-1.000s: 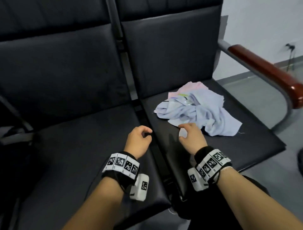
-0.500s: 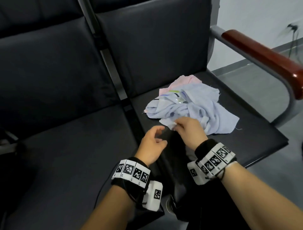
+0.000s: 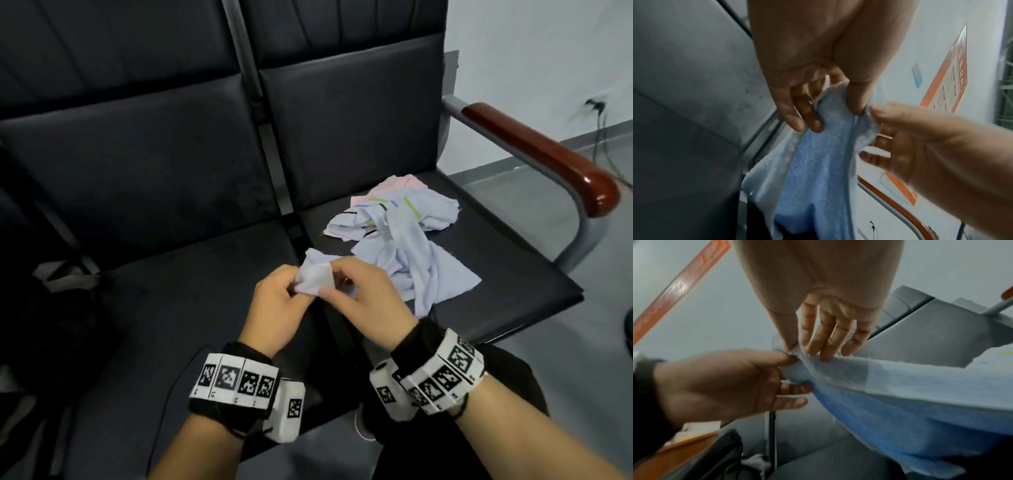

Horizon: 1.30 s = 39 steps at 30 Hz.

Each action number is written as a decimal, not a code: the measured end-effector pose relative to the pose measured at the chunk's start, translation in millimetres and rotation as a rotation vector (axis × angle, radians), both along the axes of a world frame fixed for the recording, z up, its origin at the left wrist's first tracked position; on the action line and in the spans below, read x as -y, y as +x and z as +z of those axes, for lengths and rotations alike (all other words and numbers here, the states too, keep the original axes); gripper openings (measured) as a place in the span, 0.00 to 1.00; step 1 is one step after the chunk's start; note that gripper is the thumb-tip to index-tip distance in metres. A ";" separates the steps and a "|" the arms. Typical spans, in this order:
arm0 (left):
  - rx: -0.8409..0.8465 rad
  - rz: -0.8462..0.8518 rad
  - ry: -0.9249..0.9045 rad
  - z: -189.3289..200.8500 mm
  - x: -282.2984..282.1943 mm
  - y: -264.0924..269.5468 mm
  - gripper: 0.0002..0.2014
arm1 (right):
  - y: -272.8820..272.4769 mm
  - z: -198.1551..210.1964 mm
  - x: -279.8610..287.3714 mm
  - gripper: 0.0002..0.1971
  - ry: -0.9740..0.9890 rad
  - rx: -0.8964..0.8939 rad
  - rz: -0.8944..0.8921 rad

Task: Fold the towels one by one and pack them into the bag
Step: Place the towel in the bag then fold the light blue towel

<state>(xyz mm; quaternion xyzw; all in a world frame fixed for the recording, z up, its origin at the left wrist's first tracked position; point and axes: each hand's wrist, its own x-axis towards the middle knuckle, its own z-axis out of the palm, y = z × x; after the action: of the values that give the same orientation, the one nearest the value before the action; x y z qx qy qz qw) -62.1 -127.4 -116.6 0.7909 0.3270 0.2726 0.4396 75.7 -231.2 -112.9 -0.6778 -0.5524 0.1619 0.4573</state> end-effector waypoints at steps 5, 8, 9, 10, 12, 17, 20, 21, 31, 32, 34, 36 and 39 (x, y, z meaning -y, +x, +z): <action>0.036 0.077 -0.002 11.6 -0.5 -57.9 0.01 | -50.0 -8.7 -7.9 0.07 -0.005 0.085 0.063; 0.061 0.114 0.041 18.5 -4.4 -94.7 0.04 | -82.2 -7.5 -15.1 0.06 0.039 0.065 0.047; 0.067 0.137 0.048 19.5 -6.8 -107.8 0.04 | -91.9 -5.9 -17.9 0.08 0.056 0.033 0.051; 0.069 0.164 0.053 19.5 -9.2 -121.2 0.03 | -100.9 -3.4 -21.0 0.10 0.056 -0.003 0.065; 0.045 0.229 0.053 17.3 -12.1 -147.1 0.03 | -118.0 0.9 -27.2 0.10 0.054 -0.053 0.111; -0.033 0.206 -0.019 7.5 -7.1 -199.4 0.11 | -161.8 3.2 -42.3 0.12 0.025 -0.040 0.191; -0.019 0.212 -0.008 4.3 -4.3 -219.9 0.08 | -184.4 0.0 -47.5 0.11 -0.011 -0.010 0.236; -0.016 0.223 -0.006 3.9 -4.2 -224.5 0.07 | -188.3 -0.8 -48.7 0.10 -0.013 -0.007 0.239; 0.242 0.470 0.133 20.7 -14.0 -263.4 0.07 | -189.0 -31.7 -34.1 0.12 -0.219 0.335 0.226; 0.271 0.499 0.142 26.1 -18.4 -269.2 0.08 | -180.2 -33.7 -31.4 0.14 -0.243 0.346 0.202; 0.309 0.589 0.154 35.4 -29.7 -284.2 0.12 | -157.5 -30.2 -26.8 0.15 -0.265 0.304 0.130; 0.373 0.694 0.159 44.4 -41.3 -301.2 0.12 | -134.1 -19.6 -27.0 0.11 -0.250 0.280 0.030; 0.455 0.830 0.200 54.9 -54.7 -322.5 0.17 | -107.3 2.6 -35.0 0.07 -0.133 0.281 -0.160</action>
<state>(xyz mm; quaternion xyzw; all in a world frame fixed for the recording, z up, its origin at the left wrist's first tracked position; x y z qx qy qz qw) -384.5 -72.7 -61.6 0.5522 0.4827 0.6211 0.2761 -31.6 -196.2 -110.3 -0.7645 -0.5431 0.0649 0.3412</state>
